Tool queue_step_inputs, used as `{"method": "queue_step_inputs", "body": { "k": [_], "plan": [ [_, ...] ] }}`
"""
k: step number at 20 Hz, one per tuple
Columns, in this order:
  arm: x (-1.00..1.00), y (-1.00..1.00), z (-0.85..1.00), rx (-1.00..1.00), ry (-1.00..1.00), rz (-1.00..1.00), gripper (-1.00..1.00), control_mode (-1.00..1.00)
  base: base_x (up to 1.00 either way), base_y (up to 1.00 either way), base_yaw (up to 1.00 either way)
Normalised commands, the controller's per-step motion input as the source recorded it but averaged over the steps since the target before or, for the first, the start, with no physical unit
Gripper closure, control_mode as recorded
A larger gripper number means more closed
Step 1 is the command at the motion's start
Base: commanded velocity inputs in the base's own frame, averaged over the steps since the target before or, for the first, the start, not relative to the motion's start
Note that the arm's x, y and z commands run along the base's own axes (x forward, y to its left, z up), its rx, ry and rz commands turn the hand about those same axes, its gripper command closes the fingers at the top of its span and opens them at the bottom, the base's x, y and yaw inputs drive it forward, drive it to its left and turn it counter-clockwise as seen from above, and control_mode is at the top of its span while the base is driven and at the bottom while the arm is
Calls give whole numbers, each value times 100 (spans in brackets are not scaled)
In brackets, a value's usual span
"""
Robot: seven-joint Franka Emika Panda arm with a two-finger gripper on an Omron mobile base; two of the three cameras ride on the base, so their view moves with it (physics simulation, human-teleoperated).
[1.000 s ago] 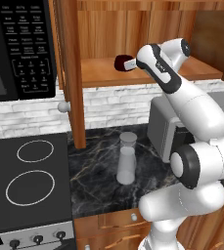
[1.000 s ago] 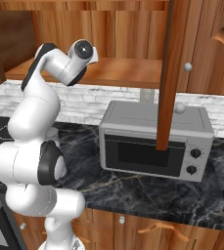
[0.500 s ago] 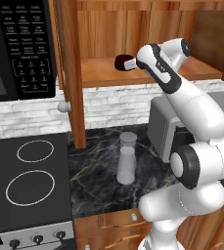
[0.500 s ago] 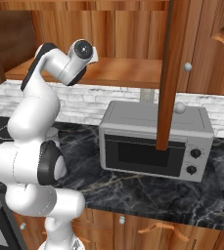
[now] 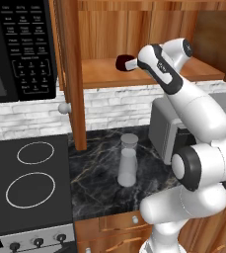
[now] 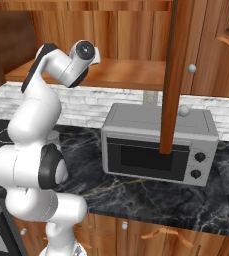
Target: There is a tray on the dining counter. Grab the cup, mug, and pitcher and place them on the tray. The pitcher may be placed next to the tray if it cannot fit the tray.
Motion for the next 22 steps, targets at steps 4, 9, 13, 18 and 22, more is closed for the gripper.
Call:
{"method": "queue_step_inputs", "body": {
  "k": [4, 9, 13, 18, 22],
  "plan": [
    [0, 0, 31, 0, 0, 0, 100, -100, 0, 0, 0],
    [0, -1, 18, 0, 0, 0, 100, -100, 0, 0, 0],
    [-3, 0, 0, 0, 0, 0, 100, -100, 0, 0, 0],
    [-22, 0, 0, 1, 0, 0, 100, -100, 0, 0, 0],
    [-18, 0, 0, 0, 0, 0, 100, -100, 0, 0, 0]
  ]
}}
